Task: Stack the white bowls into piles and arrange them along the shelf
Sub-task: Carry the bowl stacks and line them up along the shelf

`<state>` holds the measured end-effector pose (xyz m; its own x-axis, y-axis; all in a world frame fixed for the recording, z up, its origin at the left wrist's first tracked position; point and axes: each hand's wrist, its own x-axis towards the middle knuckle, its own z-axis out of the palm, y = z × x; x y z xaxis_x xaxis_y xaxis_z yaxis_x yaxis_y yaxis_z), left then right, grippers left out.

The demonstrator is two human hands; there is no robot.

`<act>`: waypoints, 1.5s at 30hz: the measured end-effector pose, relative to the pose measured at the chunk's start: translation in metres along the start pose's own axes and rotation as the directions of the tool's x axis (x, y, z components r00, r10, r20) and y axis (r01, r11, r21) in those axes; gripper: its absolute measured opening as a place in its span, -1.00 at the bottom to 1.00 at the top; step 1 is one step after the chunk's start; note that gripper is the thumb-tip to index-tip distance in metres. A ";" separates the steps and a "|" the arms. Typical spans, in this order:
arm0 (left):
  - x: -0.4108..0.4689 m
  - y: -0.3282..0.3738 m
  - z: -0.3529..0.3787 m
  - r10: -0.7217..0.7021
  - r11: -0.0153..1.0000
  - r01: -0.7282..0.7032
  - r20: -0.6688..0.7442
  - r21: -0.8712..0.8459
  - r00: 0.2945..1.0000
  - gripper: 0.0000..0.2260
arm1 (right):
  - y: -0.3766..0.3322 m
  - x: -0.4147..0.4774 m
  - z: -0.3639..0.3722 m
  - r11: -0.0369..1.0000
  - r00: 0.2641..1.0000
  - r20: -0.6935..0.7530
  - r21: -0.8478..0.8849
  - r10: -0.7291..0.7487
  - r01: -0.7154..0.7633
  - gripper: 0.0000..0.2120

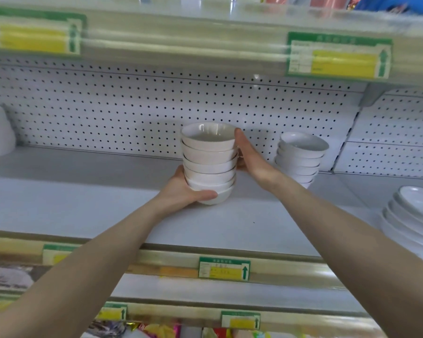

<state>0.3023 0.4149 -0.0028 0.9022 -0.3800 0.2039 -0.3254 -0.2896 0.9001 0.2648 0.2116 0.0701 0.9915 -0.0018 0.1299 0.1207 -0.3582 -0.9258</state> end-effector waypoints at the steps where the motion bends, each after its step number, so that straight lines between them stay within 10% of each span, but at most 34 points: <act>1: -0.001 0.002 0.001 0.016 1.000 -0.016 0.008 0.000 1.000 -0.13 | -0.002 -0.004 -0.001 1.000 1.000 -0.012 -0.002 -0.002 0.002 -0.32; 45: -0.152 0.214 0.335 0.445 0.894 -0.371 0.594 -0.251 0.670 -0.34 | -0.002 -0.425 -0.220 0.981 0.717 -0.687 -0.031 0.118 -0.192 -0.38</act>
<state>0.0005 0.1169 0.0297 0.2912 -0.9056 0.3082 -0.5545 0.1028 0.8258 -0.1674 0.0073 0.0946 0.6925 -0.6846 0.2274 -0.0730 -0.3802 -0.9220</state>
